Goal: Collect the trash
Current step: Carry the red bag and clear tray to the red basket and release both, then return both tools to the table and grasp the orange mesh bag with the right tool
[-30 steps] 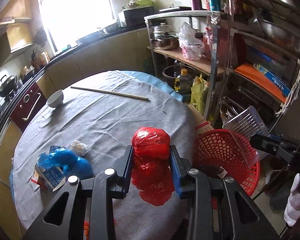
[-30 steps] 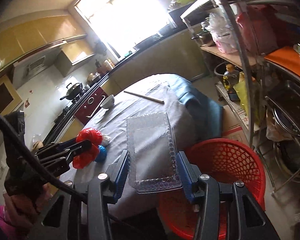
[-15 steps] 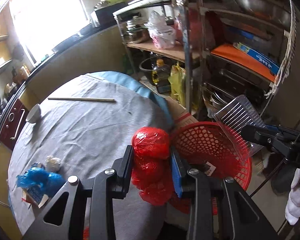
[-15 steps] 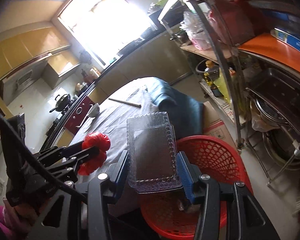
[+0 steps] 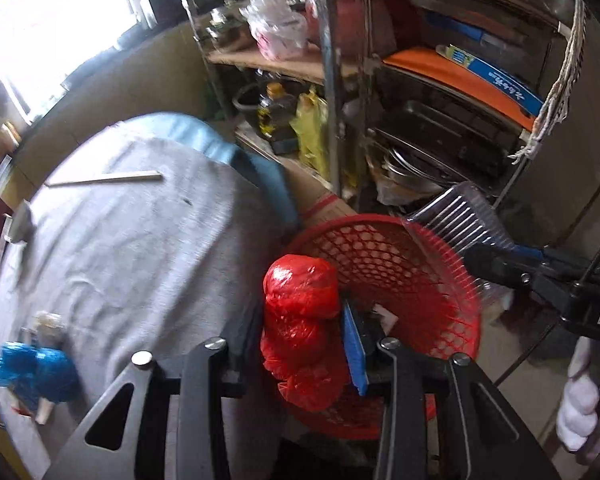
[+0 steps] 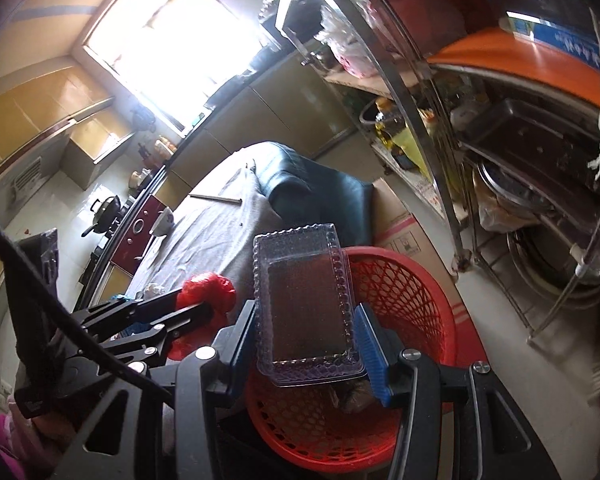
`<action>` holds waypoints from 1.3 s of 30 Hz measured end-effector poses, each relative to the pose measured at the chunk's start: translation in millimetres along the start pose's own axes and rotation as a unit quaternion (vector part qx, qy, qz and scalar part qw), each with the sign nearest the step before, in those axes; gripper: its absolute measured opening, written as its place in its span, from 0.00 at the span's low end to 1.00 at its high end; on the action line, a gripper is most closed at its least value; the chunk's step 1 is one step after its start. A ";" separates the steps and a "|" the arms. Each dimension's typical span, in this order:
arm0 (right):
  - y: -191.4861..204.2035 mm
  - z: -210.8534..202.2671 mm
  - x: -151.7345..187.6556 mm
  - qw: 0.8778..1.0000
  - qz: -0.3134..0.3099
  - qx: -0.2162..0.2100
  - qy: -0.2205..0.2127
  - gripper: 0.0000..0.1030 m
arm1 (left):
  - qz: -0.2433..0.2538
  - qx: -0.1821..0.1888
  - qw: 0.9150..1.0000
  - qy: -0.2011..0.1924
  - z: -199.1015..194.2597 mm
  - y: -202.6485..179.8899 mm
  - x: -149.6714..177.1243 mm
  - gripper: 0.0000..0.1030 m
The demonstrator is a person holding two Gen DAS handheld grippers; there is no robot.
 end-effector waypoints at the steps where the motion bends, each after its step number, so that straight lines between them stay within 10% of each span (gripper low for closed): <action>1: -1.7 1.2 0.7 1.000 0.004 -0.001 0.003 0.52 | -0.005 0.009 1.000 0.005 3.5 -0.2 0.9 0.43; 4: -7.9 6.2 3.3 1.000 0.019 -0.004 0.017 0.52 | -0.022 0.034 0.999 0.007 9.3 0.7 1.6 0.59; 12: -4.3 15.3 7.1 0.999 0.029 -0.015 0.034 0.55 | -0.031 0.029 0.999 0.000 1.8 13.4 7.2 0.62; 24: 44.4 21.3 11.7 0.999 -0.013 -0.031 0.043 0.55 | -0.071 -0.069 0.994 -0.050 -85.4 95.9 69.3 0.66; 39: 230.4 45.1 76.2 0.967 -0.179 -0.139 0.113 0.55 | -0.265 -0.249 0.926 -0.098 -216.8 255.6 229.1 0.67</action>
Point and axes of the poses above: each gripper's, at about its wrist camera, not at the fingertips, and z roughly the way its jaws point, y to its left, x to its underside, the point moved 10 cm from there along z, roughly the way its jaws point, and after that the axes turned 13 degrees about x, right-handed, at the moved point
